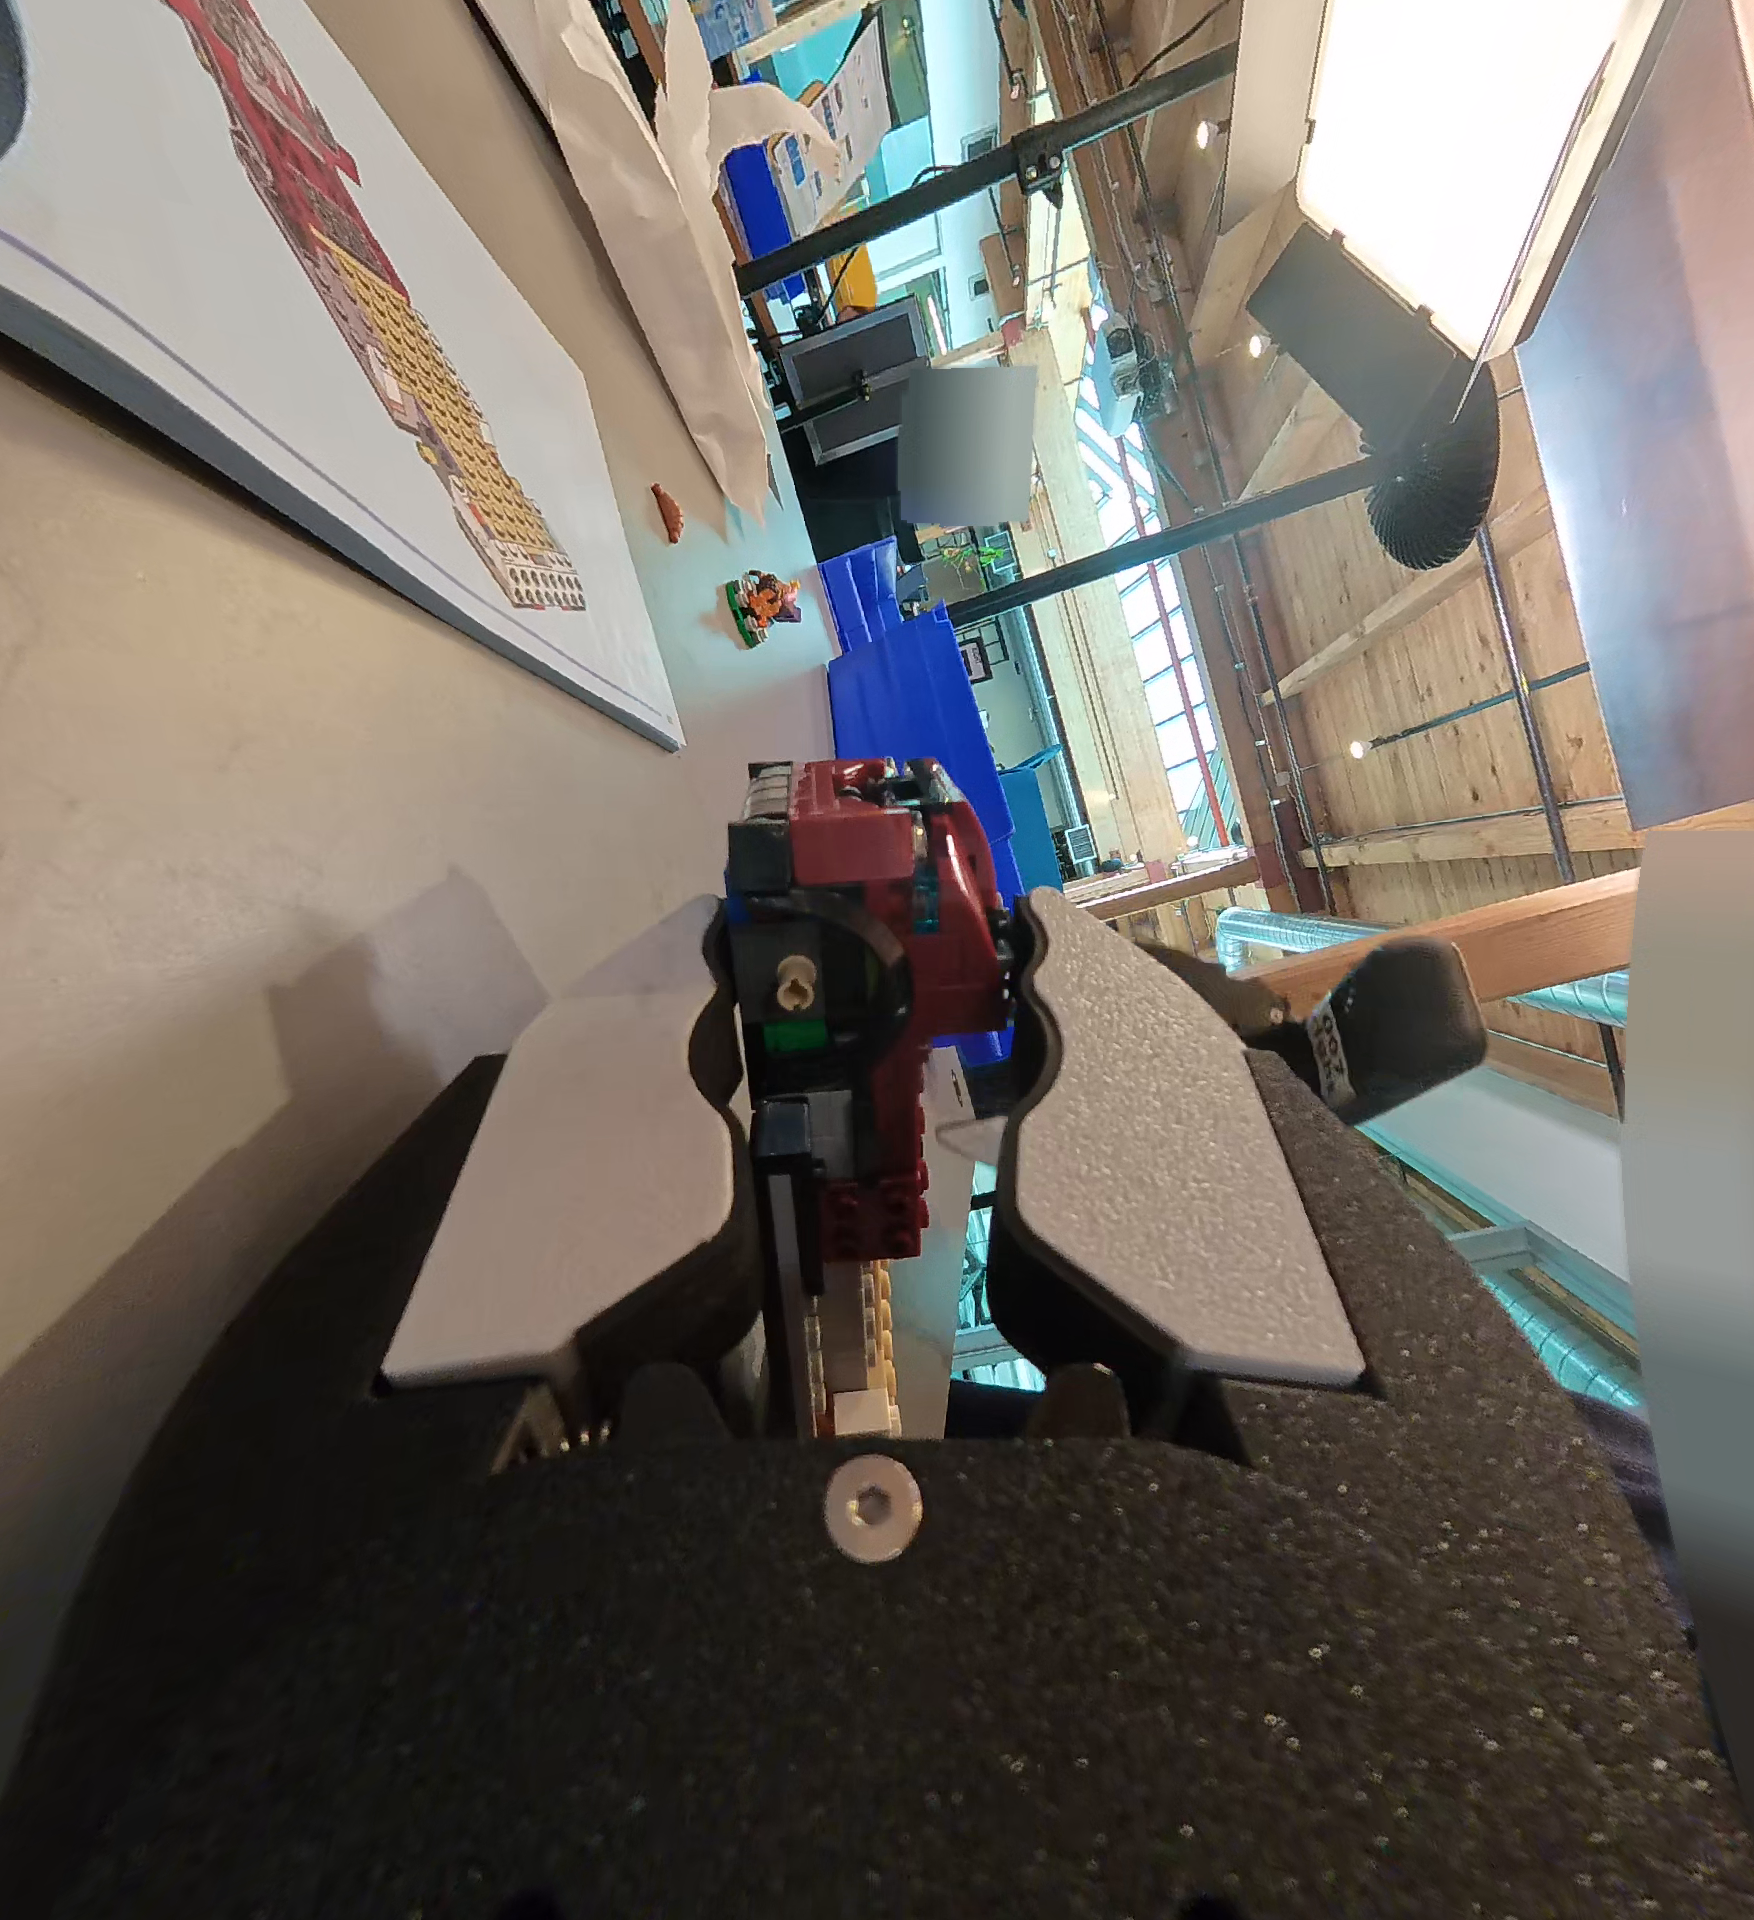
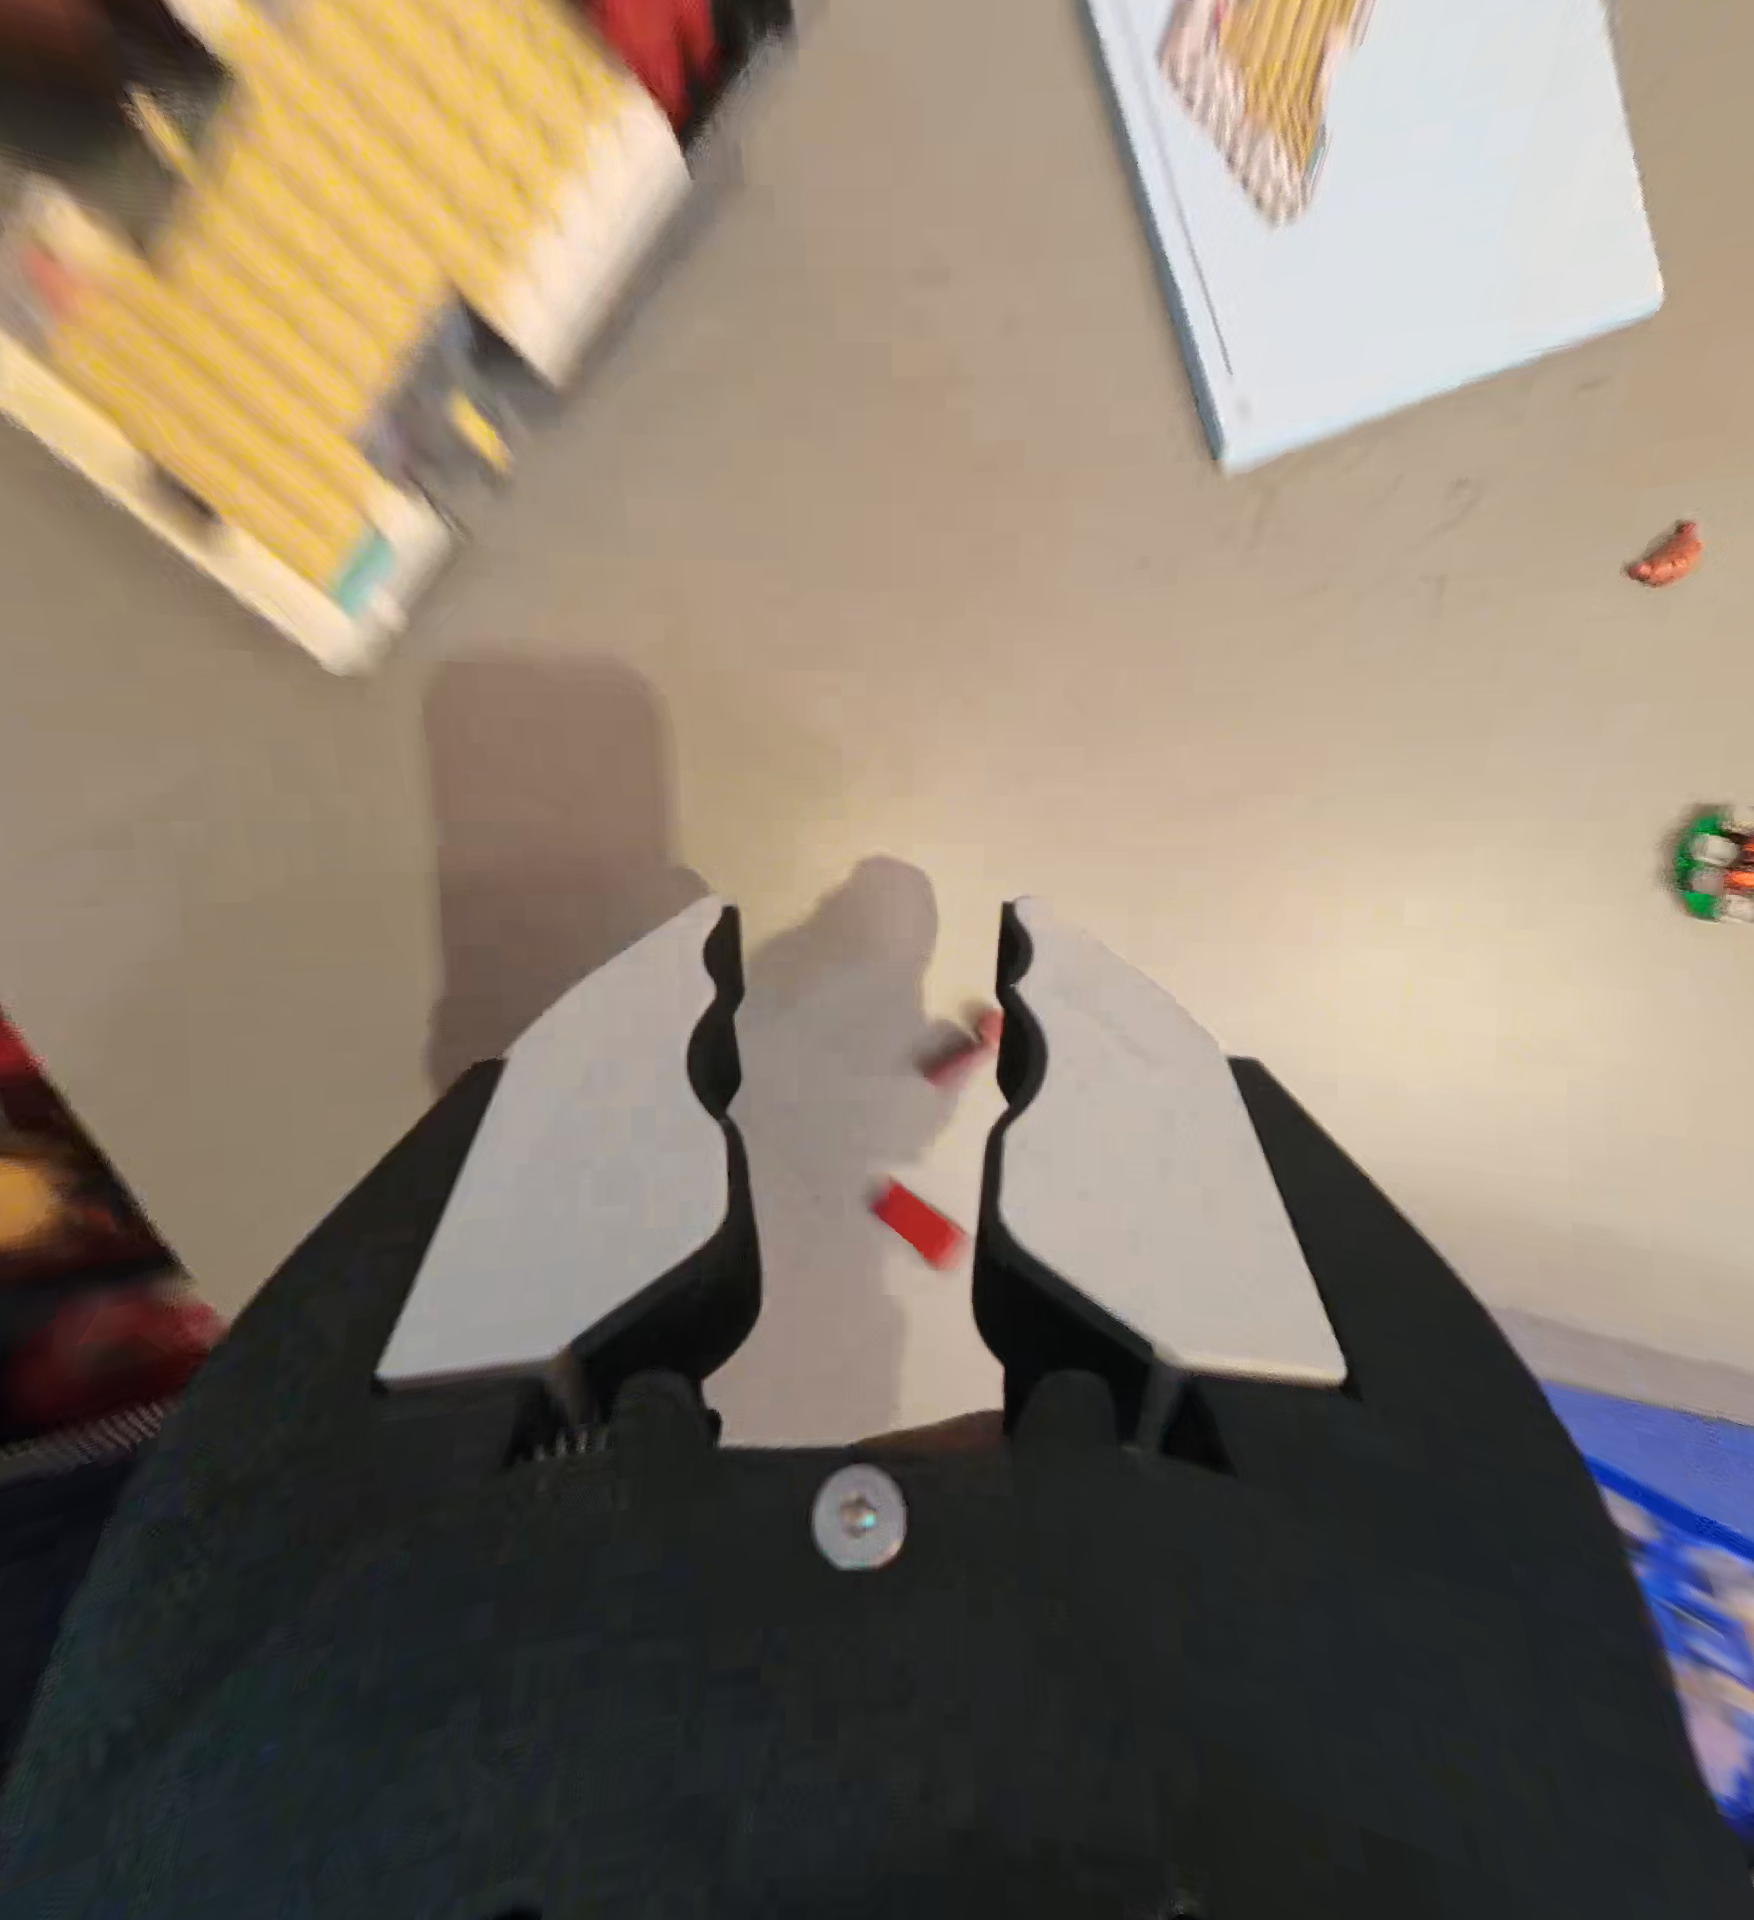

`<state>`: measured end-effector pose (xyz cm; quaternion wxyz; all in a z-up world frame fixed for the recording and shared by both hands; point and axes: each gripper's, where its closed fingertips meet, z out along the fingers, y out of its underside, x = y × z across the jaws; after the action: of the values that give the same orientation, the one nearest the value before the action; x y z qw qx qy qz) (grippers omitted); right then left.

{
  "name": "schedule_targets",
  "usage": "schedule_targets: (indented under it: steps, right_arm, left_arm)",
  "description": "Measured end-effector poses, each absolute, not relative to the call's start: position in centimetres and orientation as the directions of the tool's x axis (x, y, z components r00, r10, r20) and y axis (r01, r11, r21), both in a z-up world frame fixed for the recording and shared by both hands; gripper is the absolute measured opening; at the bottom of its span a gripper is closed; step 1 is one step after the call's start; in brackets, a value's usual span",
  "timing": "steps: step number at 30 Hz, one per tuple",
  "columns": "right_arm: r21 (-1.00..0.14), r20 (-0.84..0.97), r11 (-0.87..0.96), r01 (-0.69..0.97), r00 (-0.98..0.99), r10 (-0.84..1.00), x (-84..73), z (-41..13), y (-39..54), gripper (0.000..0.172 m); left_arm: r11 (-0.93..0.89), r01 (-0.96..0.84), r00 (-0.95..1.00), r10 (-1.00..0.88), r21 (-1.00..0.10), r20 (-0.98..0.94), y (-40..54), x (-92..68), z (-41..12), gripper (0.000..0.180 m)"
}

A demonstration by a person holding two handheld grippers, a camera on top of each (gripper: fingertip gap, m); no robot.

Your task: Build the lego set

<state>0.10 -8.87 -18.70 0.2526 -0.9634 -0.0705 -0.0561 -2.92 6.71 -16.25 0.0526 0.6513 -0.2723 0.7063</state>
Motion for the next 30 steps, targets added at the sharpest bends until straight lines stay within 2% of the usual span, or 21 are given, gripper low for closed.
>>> schedule_targets:
  steps: [3,5,8,10,17,21,24,30]
  right_arm:
    - [-0.649,0.029,-0.759,0.056,0.998,0.048,-4.8,-19.2,-5.6,0.061]
    - [-0.693,0.01,-0.715,0.091,0.993,0.117,-8.6,-20.2,-3.8,0.072]
    - [-0.67,0.17,-0.703,0.238,0.971,0.167,-10.4,-22.1,-2.4,0.082]
    - [-0.677,0.244,-0.681,0.281,0.958,0.153,-10.0,-22.0,-1.5,0.082]
    - [-0.65,0.236,-0.713,0.261,0.962,0.137,-7.5,-22.1,-1.7,0.085]
    - [-0.632,0.251,-0.742,0.223,0.965,0.077,-4.3,-22.0,-2.6,0.079]
    - [-0.65,0.193,-0.74,0.173,0.979,0.06,-3.4,-21.2,-3.0,0.076]
    - [-0.618,0.159,-0.761,0.194,0.98,0.121,-4.3,-20.7,-2.0,0.077]
  left_arm:
    - [-0.85,-0.424,-0.135,-0.283,-0.314,0.949,6.8,-2.9,-16.3,0.049]
    - [-0.857,-0.415,-0.118,-0.281,-0.305,0.952,7.1,-2.8,-16.5,0.049]
    - [-0.87,-0.406,-0.088,-0.268,-0.281,0.959,7.4,-2.9,-16.9,0.049]
    - [-0.874,-0.401,-0.078,-0.265,-0.274,0.961,7.6,-3.1,-17.0,0.049]
    - [-0.914,-0.313,-0.059,-0.253,-0.259,0.966,9.7,-4.3,-16.9,0.049]
    - [-0.934,-0.27,-0.042,-0.23,-0.233,0.972,10.4,-5.4,-17.1,0.049]
    - [-0.943,-0.244,-0.025,-0.225,-0.224,0.974,10.3,-5.9,-17.3,0.049]
    - [-0.973,-0.14,0.005,-0.188,-0.186,0.982,11.3,-6.6,-17.5,0.049]
